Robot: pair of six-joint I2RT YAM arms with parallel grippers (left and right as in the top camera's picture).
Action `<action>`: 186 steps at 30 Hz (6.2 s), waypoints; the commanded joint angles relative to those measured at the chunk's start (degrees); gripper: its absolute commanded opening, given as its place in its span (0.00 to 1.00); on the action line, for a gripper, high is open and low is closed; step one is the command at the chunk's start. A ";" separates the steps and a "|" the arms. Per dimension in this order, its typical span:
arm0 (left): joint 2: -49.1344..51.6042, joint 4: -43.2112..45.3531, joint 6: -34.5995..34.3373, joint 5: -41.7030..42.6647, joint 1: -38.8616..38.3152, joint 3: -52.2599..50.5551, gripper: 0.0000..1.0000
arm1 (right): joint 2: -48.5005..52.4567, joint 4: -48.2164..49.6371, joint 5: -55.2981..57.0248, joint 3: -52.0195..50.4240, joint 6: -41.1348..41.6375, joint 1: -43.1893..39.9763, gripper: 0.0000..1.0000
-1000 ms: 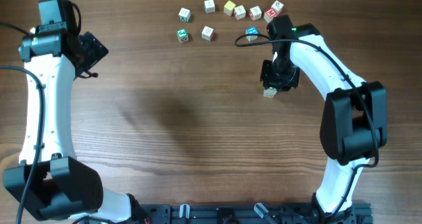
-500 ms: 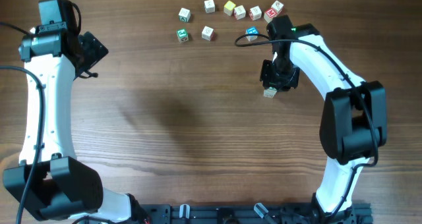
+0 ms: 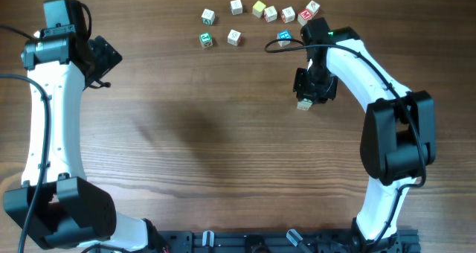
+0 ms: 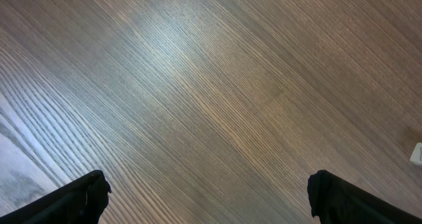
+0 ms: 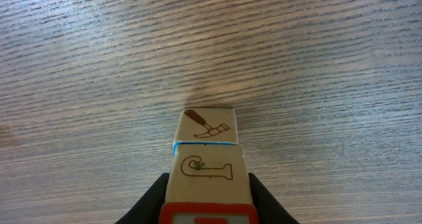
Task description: Form a tower
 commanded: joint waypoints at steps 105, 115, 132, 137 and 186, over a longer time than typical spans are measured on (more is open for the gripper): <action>2.21 0.20 -0.94 0.09 0.39 -0.44 1.00 | -113.68 63.28 -0.35 -89.48 -16.92 -11.76 1.00; -37.24 29.75 -0.94 1.36 -10.08 -20.09 1.00 | -113.68 63.28 -0.35 -89.48 -16.94 -11.76 1.00; -88.96 67.60 1.99 9.79 -10.27 -90.29 1.00 | -113.68 63.28 -0.35 -89.48 -16.90 -11.78 1.00; -93.74 57.42 14.51 11.30 -10.27 -90.29 1.00 | -113.68 63.28 -0.35 -89.48 -16.92 -11.78 1.00; -93.92 57.64 18.84 13.77 -10.43 -90.29 1.00 | -113.68 63.28 -0.35 -89.48 -16.92 -11.76 1.00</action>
